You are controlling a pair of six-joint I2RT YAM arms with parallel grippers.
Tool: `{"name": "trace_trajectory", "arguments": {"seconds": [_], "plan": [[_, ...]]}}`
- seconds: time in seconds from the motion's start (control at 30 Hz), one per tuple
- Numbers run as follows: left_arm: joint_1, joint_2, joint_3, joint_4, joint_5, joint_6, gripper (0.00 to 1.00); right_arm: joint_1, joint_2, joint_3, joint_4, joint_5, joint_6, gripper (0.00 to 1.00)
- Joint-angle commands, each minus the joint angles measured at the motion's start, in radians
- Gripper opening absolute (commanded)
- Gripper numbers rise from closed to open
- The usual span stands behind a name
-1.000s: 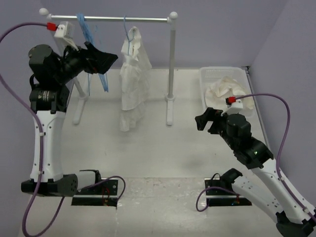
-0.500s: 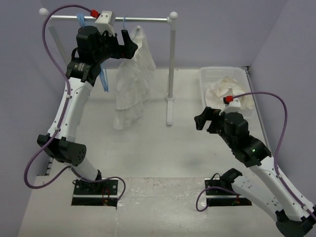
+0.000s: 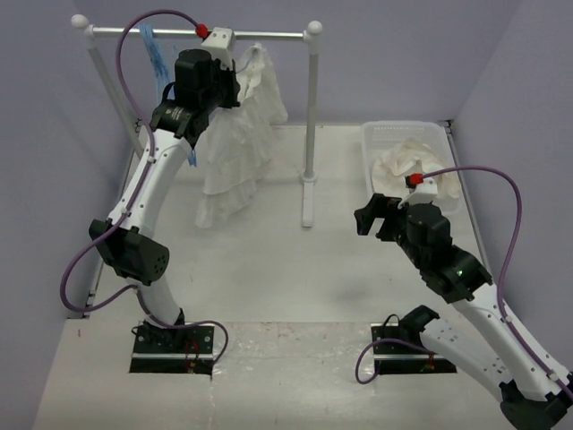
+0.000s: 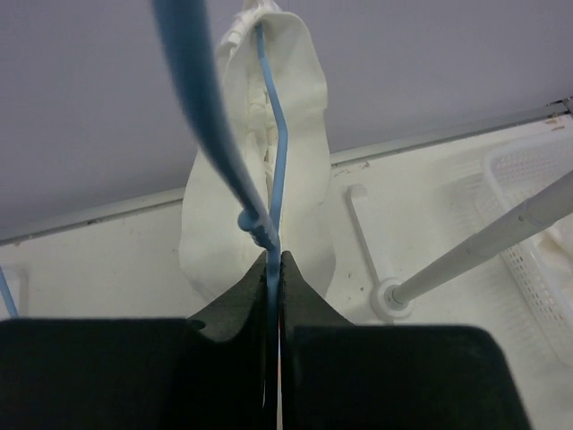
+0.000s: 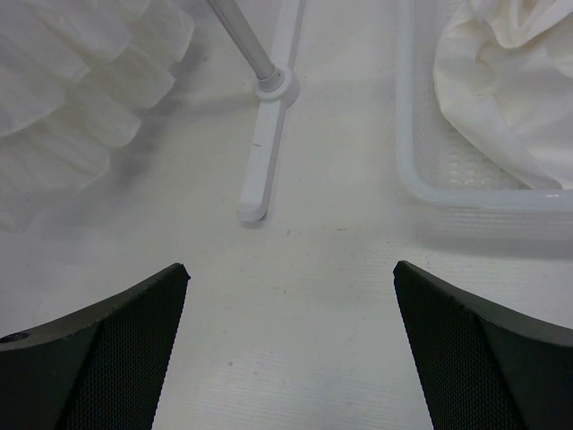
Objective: Remove the skirt from the hanger
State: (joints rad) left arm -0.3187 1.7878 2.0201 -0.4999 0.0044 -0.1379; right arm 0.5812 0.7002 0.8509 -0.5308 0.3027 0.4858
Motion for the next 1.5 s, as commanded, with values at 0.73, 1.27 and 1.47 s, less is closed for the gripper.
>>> {"name": "trace_trajectory", "arguments": {"seconds": [0.73,1.27,1.47], "plan": [[-0.157,-0.238,-0.016,0.205,-0.236,0.014,0.00,-0.001,0.004,-0.018,0.127,-0.201,-0.207,0.99],[-0.295,-0.386,-0.241,0.176,-0.693,-0.212,0.00,0.565,0.248,0.240,0.173,-0.058,-0.345,0.99],[-0.385,-0.404,-0.253,0.161,-0.744,-0.230,0.00,0.718,0.330,0.318,0.371,0.045,-0.342,0.99]]}}
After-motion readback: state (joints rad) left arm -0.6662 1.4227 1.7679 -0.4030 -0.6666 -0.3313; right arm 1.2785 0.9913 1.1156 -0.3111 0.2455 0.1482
